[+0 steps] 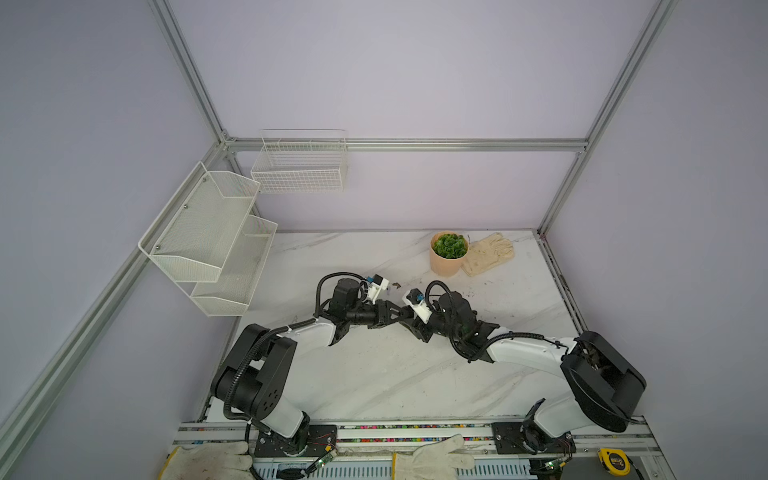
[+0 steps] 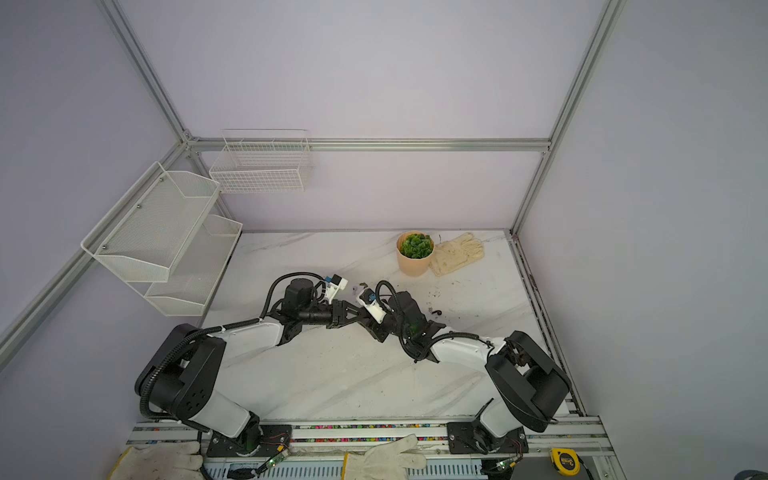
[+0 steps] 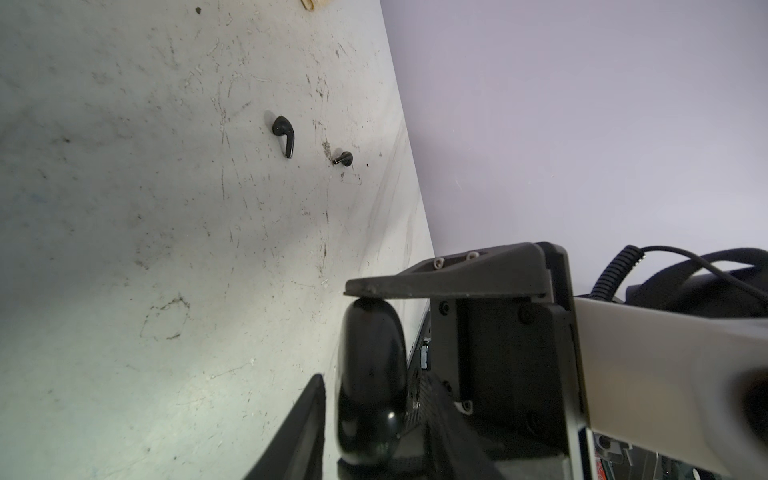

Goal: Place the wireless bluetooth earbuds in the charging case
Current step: 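Lift the case toward the left gripper while the left gripper closes on it, then open the right gripper and draw it back while the left holds the case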

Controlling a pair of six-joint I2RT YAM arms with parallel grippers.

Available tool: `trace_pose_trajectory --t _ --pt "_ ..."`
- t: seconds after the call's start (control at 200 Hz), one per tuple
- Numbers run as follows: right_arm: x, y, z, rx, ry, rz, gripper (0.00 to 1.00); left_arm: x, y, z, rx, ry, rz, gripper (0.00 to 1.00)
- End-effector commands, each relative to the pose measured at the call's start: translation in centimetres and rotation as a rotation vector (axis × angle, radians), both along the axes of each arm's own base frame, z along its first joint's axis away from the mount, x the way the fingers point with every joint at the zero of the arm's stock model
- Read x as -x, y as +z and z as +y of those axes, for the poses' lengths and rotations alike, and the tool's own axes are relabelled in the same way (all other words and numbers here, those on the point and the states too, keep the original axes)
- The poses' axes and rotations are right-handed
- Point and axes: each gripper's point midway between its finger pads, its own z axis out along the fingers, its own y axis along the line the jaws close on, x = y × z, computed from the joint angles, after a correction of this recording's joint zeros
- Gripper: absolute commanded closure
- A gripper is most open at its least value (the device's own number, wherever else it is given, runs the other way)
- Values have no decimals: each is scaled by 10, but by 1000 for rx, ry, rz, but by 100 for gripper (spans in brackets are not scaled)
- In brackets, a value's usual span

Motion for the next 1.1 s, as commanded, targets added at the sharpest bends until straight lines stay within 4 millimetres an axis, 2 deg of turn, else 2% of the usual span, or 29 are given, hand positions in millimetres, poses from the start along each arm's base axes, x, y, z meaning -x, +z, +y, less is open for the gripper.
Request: trace_pose_trajectory --t 0.0,0.255,0.415,0.515,0.61,0.66,0.68,0.76,0.915,0.99,1.03,1.095 --pt "-6 15 9 -24 9 -41 72 -7 39 -8 54 -29 -115 67" --pt "-8 16 6 -11 -12 -36 67 -6 45 -8 60 -34 -133 77" --pt "-7 23 3 -11 -27 -16 51 -5 51 -8 66 -36 -151 82" --pt "-5 35 0 -20 -53 39 41 -5 54 -8 68 -35 -161 85" --pt "4 57 -3 -45 -67 133 33 -6 58 -8 72 -33 -171 87" --pt "7 61 -5 -63 -95 203 32 -6 62 -9 80 -43 -174 88" --pt "11 74 -7 -90 -95 203 32 -5 65 -10 85 -52 -178 88" --pt "20 95 -8 -138 -77 227 32 -5 74 -11 91 -63 -196 91" --pt "20 135 -15 -213 -85 145 31 -14 81 -7 23 -30 -239 92" --pt "14 141 -19 -215 -107 106 31 -16 82 -7 -5 -30 -240 91" --pt "10 140 -22 -206 -131 92 31 -18 84 -7 -8 -31 -252 97" --pt "5 135 -27 -192 -162 78 31 -24 82 -2 -50 18 -258 99"
